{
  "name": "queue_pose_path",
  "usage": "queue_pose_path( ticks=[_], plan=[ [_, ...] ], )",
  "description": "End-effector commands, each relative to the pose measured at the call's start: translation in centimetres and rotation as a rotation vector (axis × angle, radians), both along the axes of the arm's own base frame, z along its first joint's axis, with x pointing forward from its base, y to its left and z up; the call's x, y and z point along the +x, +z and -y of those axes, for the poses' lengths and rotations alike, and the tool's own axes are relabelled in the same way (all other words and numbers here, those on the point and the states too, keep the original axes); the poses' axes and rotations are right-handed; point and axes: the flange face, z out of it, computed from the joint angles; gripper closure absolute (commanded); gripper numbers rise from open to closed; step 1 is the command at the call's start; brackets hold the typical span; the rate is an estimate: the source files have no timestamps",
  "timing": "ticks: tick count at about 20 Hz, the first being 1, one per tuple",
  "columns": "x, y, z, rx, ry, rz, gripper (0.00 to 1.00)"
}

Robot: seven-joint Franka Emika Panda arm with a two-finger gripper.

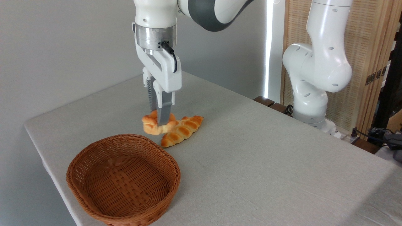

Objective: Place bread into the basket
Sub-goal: 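Lift the bun and carry it over the wicker basket, then lower the bun into the basket and open the gripper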

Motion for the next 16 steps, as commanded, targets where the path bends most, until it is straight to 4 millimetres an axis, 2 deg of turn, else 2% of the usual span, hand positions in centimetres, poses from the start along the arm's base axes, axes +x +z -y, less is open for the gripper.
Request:
queue_pose_path(
  ticks=[1,5,6,7,8,11,16],
  plan=[
    [1.9,-0.4,0.2,-0.038,0.083,0.071,0.55],
    [4.0,-2.7,0.3,-0.034,0.101,0.116,0.49],
    [4.6,-3.1,0.4,-0.034,0.108,0.139,0.45],
    [5.1,-3.5,0.2,-0.035,0.122,0.155,0.29],
    [5.5,-4.1,-0.3,-0.035,0.141,0.159,0.03],
    [6.3,-4.8,-1.5,-0.035,0.175,0.174,0.0],
    [6.5,-5.3,-1.6,-0.033,0.176,0.172,0.0]
  ],
)
